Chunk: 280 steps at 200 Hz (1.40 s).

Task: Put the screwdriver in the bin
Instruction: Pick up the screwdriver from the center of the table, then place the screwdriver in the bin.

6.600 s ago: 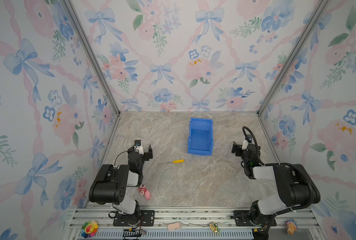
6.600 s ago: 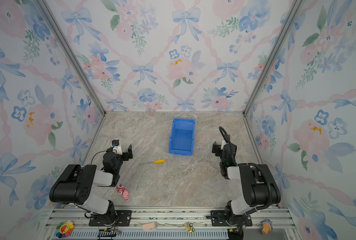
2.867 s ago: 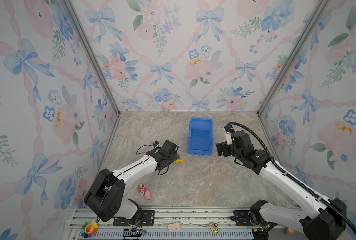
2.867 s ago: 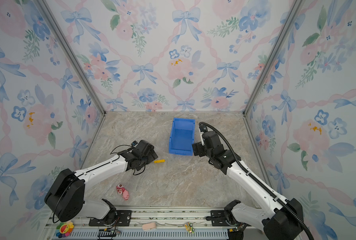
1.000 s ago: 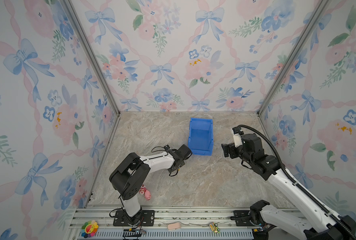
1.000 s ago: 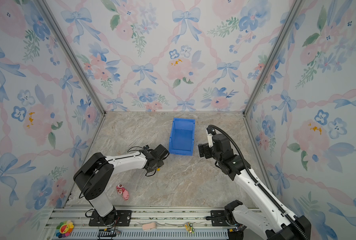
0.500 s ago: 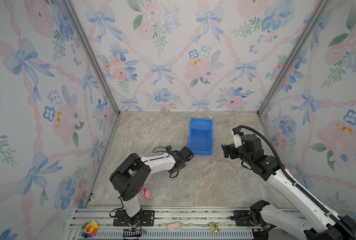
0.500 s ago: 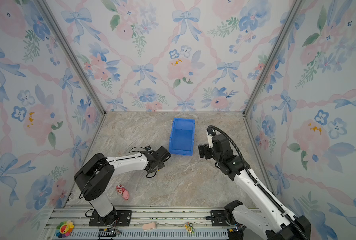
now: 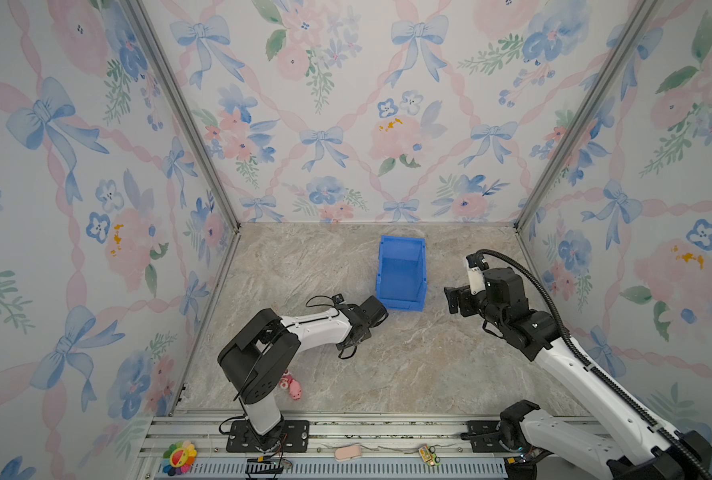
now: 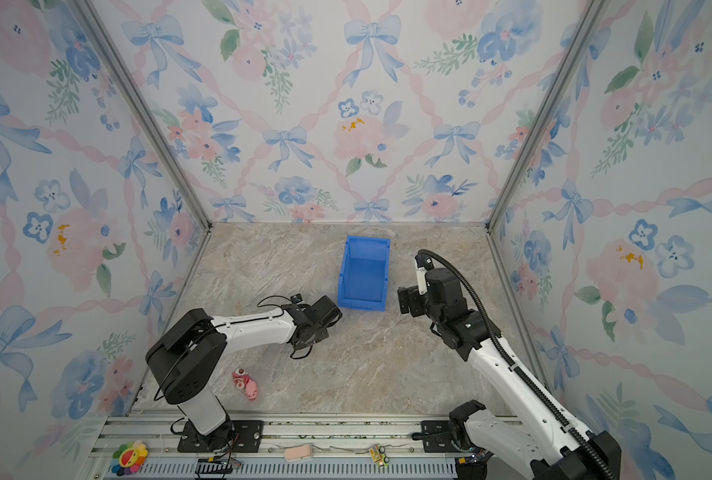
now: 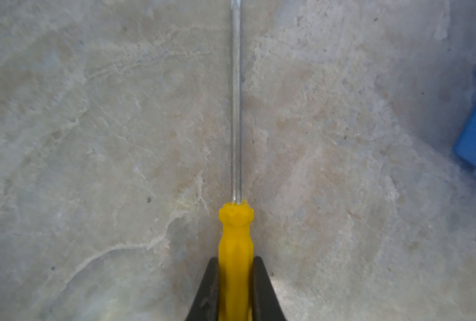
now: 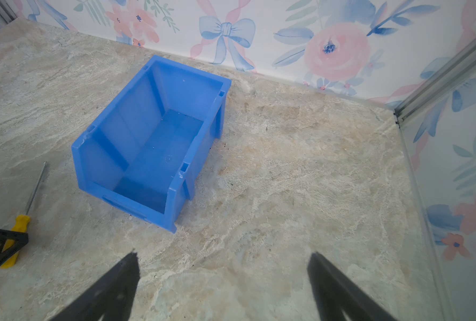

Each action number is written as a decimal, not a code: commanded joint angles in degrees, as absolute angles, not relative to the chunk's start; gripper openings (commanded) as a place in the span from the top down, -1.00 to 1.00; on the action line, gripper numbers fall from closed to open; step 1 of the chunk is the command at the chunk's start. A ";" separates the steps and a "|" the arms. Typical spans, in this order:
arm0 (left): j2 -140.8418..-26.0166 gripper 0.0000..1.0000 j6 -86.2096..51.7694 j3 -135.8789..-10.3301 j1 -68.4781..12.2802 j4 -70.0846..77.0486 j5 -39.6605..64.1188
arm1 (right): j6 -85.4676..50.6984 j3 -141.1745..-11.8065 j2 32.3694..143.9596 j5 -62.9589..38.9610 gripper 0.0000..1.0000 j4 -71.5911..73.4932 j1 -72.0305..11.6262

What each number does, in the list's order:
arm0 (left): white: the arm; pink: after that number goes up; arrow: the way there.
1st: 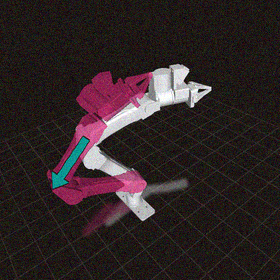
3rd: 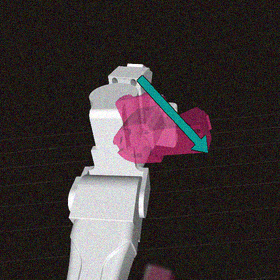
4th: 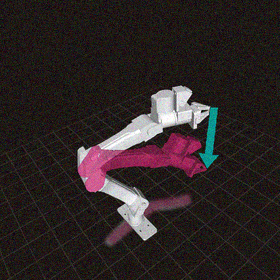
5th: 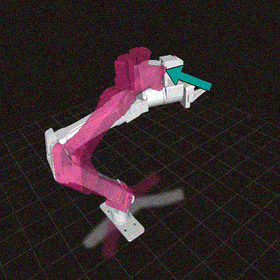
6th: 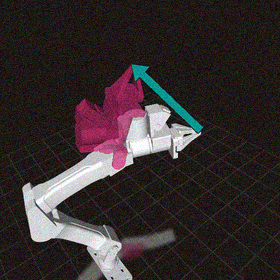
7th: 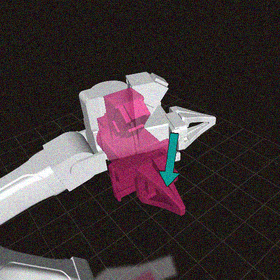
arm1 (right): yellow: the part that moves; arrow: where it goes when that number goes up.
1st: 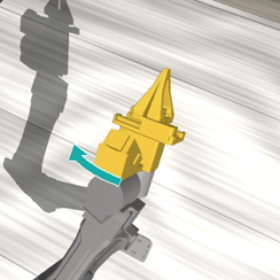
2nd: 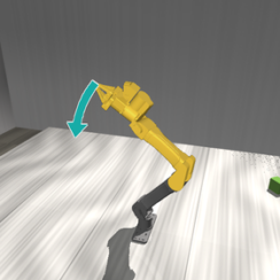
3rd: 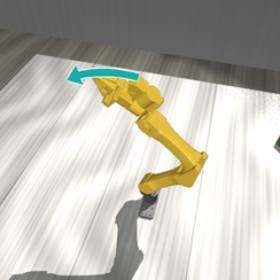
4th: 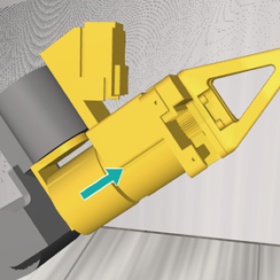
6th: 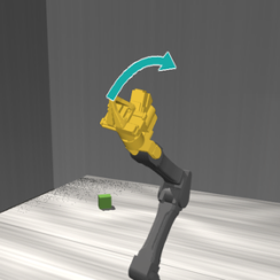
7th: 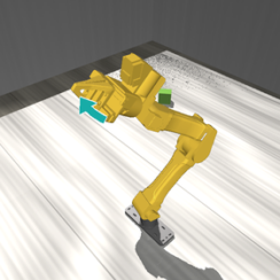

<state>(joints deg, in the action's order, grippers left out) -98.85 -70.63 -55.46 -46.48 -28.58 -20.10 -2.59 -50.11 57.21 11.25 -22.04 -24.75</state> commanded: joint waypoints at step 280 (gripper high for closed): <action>-119.16 1.00 -36.68 -104.23 -45.33 -33.31 -10.99 | -11.65 -50.79 55.63 8.17 -0.94 -28.28 -15.22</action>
<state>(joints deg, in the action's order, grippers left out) -115.68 -39.46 -100.92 -46.74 -32.73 -12.80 -11.57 -49.36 56.23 8.23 -26.24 -15.90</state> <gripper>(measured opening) 0.147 0.968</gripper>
